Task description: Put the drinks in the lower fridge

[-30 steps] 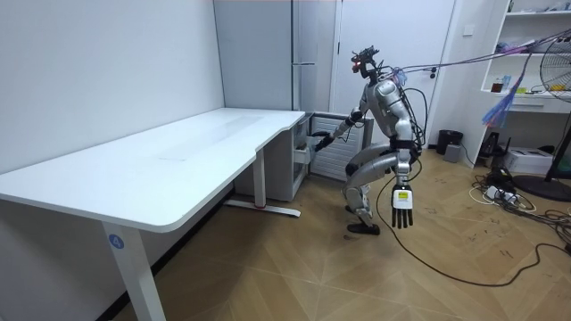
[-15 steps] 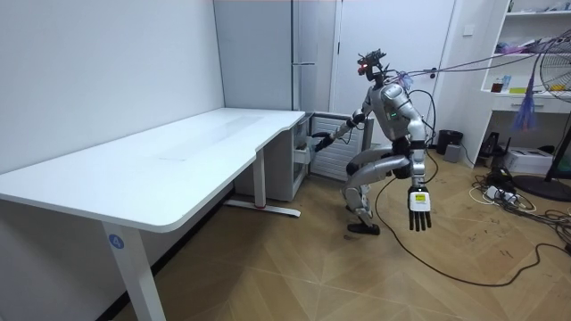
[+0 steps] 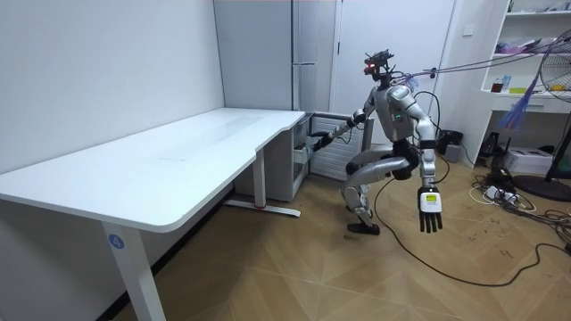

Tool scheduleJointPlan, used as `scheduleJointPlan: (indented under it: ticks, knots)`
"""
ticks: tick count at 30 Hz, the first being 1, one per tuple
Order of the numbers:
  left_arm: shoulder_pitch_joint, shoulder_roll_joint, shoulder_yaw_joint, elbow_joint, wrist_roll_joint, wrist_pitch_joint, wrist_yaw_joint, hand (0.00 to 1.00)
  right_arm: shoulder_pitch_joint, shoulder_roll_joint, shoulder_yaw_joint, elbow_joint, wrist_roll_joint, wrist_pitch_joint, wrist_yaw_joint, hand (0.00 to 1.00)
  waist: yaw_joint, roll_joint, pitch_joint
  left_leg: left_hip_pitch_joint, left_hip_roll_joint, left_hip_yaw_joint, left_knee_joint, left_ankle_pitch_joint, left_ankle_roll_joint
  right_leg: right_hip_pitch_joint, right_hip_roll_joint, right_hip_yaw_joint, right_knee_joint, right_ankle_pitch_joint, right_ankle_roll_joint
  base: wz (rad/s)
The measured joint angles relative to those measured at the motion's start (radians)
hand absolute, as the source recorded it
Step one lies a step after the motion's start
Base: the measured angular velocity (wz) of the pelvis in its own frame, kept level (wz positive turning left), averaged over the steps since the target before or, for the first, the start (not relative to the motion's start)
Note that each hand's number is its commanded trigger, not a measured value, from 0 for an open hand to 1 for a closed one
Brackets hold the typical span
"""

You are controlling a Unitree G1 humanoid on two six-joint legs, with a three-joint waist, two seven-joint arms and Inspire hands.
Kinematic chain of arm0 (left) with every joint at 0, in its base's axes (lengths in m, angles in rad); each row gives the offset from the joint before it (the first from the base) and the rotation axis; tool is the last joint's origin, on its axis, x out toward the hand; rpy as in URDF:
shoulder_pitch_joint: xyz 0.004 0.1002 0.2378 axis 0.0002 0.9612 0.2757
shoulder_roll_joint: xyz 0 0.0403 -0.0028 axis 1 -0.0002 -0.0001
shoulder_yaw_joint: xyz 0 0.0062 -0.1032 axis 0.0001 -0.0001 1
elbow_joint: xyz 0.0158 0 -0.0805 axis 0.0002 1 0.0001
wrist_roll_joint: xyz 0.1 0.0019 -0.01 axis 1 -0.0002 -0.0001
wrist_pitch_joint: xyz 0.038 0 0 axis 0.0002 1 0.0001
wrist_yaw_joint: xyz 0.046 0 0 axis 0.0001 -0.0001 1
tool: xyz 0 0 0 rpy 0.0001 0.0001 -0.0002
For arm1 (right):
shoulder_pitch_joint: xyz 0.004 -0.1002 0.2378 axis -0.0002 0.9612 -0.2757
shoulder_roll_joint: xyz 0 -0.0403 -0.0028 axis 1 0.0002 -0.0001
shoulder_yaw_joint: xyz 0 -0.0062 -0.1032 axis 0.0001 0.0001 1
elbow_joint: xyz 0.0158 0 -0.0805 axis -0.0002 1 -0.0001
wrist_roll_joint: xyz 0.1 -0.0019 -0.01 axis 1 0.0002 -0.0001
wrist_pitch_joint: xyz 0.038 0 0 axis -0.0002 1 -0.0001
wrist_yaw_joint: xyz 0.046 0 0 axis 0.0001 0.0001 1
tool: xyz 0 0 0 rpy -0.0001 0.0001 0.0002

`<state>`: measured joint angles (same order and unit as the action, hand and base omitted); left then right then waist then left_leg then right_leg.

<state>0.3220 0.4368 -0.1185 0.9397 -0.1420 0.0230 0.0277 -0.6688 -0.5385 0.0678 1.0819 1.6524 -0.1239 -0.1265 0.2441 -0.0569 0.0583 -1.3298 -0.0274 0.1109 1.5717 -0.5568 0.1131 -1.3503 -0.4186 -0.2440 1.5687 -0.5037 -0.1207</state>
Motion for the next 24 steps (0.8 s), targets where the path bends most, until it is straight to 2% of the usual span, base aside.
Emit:
scheduleJointPlan:
  ticks: [2,4,6,13,18,21,24]
  knots:
    - [0.000,0.017,0.000,0.002,0.000,-0.002,0.000,0.00,0.000,0.000,0.030,-0.035,-0.001,0.004,-0.016,0.00,0.003,-0.001,-0.0004,0.007,0.001,-0.010,0.010,-0.004,-0.009,0.010,0.002,-0.009,0.007,-0.006,-0.005,-0.06]
    - [0.001,0.021,0.001,0.004,-0.001,-0.008,0.002,0.00,0.000,0.000,0.034,-0.051,-0.001,0.005,-0.018,0.00,0.010,-0.001,-0.0004,0.012,0.006,-0.010,0.018,-0.008,-0.013,0.013,0.003,-0.008,0.016,-0.014,-0.003,-0.08]
    - [0.006,0.021,0.001,0.008,-0.002,-0.009,0.003,0.00,0.000,-0.001,0.049,-0.077,-0.001,0.005,-0.026,0.00,0.013,-0.001,-0.0004,0.014,0.015,-0.011,0.020,-0.009,-0.016,0.016,0.004,-0.015,0.017,-0.016,-0.006,-0.09]
    - [0.007,0.021,0.000,0.030,-0.002,-0.010,0.006,0.00,0.000,-0.005,0.065,-0.084,-0.002,0.009,-0.031,0.00,0.026,0.000,-0.0008,0.016,0.014,-0.032,0.024,-0.006,-0.031,0.032,0.003,-0.035,0.019,-0.025,-0.010,0.01]
    - [0.007,0.021,-0.001,0.029,-0.002,-0.010,0.008,0.00,0.000,-0.010,0.065,-0.084,-0.003,0.009,-0.039,0.00,0.041,0.000,-0.0009,0.015,0.010,-0.036,0.024,-0.005,-0.034,0.035,0.002,-0.037,0.021,-0.030,-0.008,-0.01]
    - [0.007,0.021,-0.001,0.028,-0.002,-0.010,0.010,0.00,0.000,-0.010,0.065,-0.084,-0.003,0.009,-0.045,0.00,0.043,0.000,-0.0010,0.015,-0.004,-0.048,0.024,-0.003,-0.038,0.039,0.001,-0.041,0.021,-0.032,-0.009,0.04]
    - [0.007,0.021,-0.001,0.025,-0.002,-0.010,0.019,0.00,0.000,-0.011,0.065,-0.084,-0.003,0.009,-0.049,0.00,0.047,0.001,-0.0011,0.015,-0.004,-0.052,0.024,-0.002,-0.041,0.042,0.000,-0.046,0.022,-0.042,-0.007,0.00]
